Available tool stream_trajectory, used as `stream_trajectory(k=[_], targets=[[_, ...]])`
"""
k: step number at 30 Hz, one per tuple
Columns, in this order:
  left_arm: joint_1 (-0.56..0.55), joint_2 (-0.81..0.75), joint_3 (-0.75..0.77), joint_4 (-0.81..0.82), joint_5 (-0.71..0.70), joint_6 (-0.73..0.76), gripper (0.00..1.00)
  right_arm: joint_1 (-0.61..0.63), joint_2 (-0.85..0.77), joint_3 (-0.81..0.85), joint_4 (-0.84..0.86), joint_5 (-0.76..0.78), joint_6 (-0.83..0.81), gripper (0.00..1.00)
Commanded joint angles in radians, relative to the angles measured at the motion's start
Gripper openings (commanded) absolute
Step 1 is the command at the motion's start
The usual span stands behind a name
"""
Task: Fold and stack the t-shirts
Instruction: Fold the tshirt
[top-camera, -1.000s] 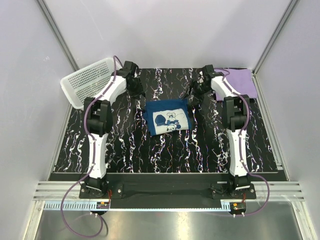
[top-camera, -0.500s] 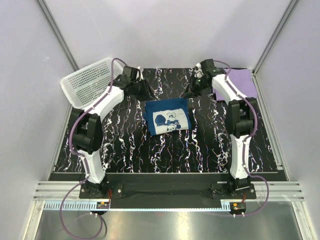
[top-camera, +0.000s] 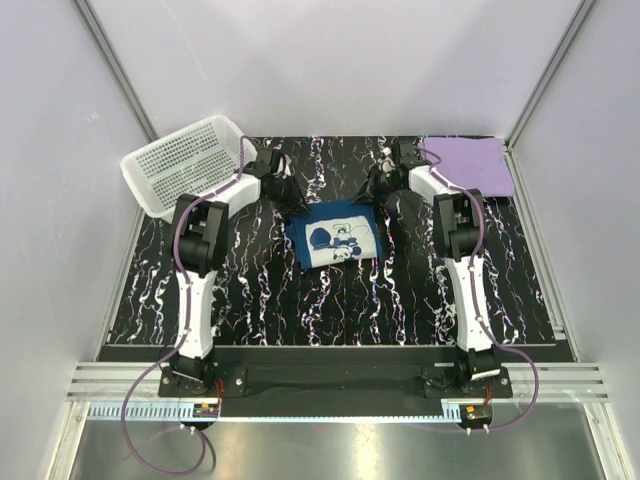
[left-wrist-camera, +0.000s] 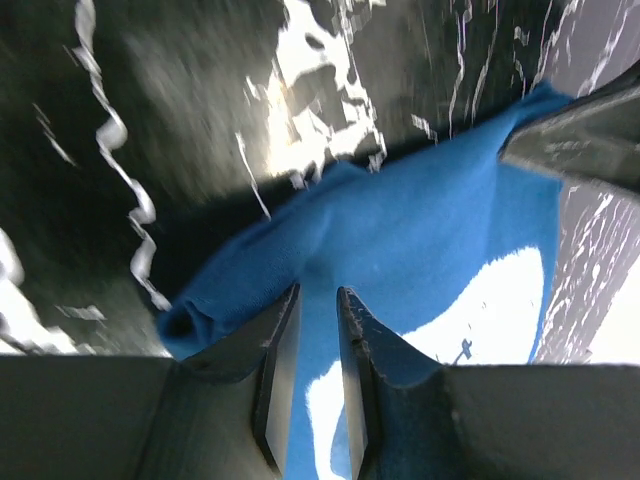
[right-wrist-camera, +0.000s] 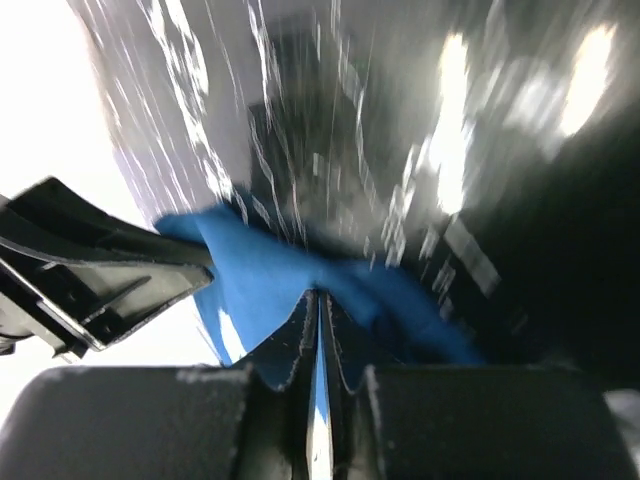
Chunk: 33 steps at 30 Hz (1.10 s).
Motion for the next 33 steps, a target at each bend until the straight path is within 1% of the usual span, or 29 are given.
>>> stream_trajectory(k=[1,2,3,4,5,6,7,8,10,11,13,14,15,16,17,18,19,21,22,23,24,25,26,27,29,30,31,33], targets=[[0.032,0.044,0.076,0.038,0.018,0.062,0.27,-0.048,0.043,0.112,0.078,0.009,0.013,0.17],[0.035,0.05,0.085,0.032,0.023,0.074,0.27,-0.054,0.052,0.144,0.085,0.005,0.018,0.24],[0.036,0.05,0.102,0.008,0.011,0.088,0.27,-0.059,0.072,0.166,0.088,-0.003,0.024,0.27],[0.036,0.049,0.105,-0.005,0.001,0.102,0.27,-0.068,0.081,0.192,0.079,-0.005,0.026,0.28],[0.036,0.043,0.103,-0.009,0.001,0.112,0.29,-0.071,0.095,0.259,0.064,-0.008,0.026,0.3],[0.038,0.034,0.109,-0.028,0.006,0.115,0.31,-0.076,0.12,0.293,0.02,-0.011,0.026,0.32],[0.038,0.024,0.116,-0.041,0.006,0.125,0.32,-0.08,0.134,0.33,-0.009,-0.012,0.027,0.33],[0.038,0.002,0.122,-0.063,0.003,0.131,0.34,-0.083,0.138,0.392,-0.073,-0.017,0.015,0.33],[0.035,-0.04,0.126,-0.086,0.0,0.143,0.4,-0.082,0.109,0.42,-0.143,0.011,-0.016,0.39],[0.033,-0.06,0.129,-0.098,-0.005,0.146,0.42,-0.082,0.045,0.39,-0.186,0.024,-0.043,0.42],[0.023,-0.121,0.155,-0.156,-0.032,0.161,0.48,-0.083,-0.033,0.336,-0.236,0.084,-0.08,0.52],[0.016,-0.143,0.163,-0.175,-0.041,0.163,0.5,-0.082,-0.106,0.277,-0.266,0.109,-0.12,0.58],[-0.003,-0.161,0.169,-0.213,-0.064,0.165,0.51,-0.083,-0.141,0.246,-0.314,0.123,-0.141,0.63],[-0.016,-0.199,0.168,-0.227,-0.074,0.169,0.51,-0.083,-0.171,0.209,-0.329,0.121,-0.161,0.74],[-0.028,-0.218,0.16,-0.242,-0.077,0.168,0.51,-0.083,-0.223,0.133,-0.336,0.114,-0.192,0.79],[-0.052,-0.242,0.145,-0.261,-0.087,0.162,0.51,-0.083,-0.24,0.094,-0.335,0.076,-0.21,0.83],[-0.066,-0.305,0.113,-0.261,-0.092,0.14,0.51,-0.085,-0.254,0.063,-0.336,0.062,-0.23,0.89],[-0.103,-0.38,-0.011,-0.227,-0.095,0.116,0.51,-0.083,-0.257,0.031,-0.379,0.045,-0.296,0.91],[-0.115,-0.454,-0.051,-0.218,-0.1,0.093,0.51,-0.083,-0.256,0.029,-0.388,0.037,-0.321,0.92],[-0.128,-0.492,-0.131,-0.21,-0.103,0.085,0.51,-0.083,-0.25,0.022,-0.389,0.038,-0.354,0.93],[-0.152,-0.526,-0.162,-0.215,-0.111,0.079,0.51,-0.083,-0.244,0.022,-0.392,0.044,-0.37,0.93],[-0.162,-0.558,-0.189,-0.221,-0.115,0.063,0.51,-0.083,-0.236,0.023,-0.39,0.046,-0.384,0.93],[-0.168,-0.632,-0.226,-0.229,-0.12,0.054,0.51,-0.083,-0.221,0.023,-0.386,0.048,-0.404,0.94],[-0.178,-0.667,-0.292,-0.229,-0.121,0.044,0.51,-0.083,-0.212,0.025,-0.366,0.037,-0.41,0.94],[-0.185,-0.747,-0.358,-0.232,-0.12,0.019,0.51,-0.083,-0.175,0.054,-0.358,0.029,-0.431,0.94],[-0.186,-0.82,-0.381,-0.252,-0.129,0.016,0.51,-0.083,-0.164,0.068,-0.359,0.031,-0.439,0.94],[-0.186,-0.85,-0.424,-0.265,-0.14,0.017,0.52,-0.083,-0.156,0.077,-0.356,0.032,-0.444,0.94],[-0.186,-0.932,-0.453,-0.319,-0.175,0.02,0.52,-0.083,-0.136,0.098,-0.355,0.041,-0.464,0.96]])
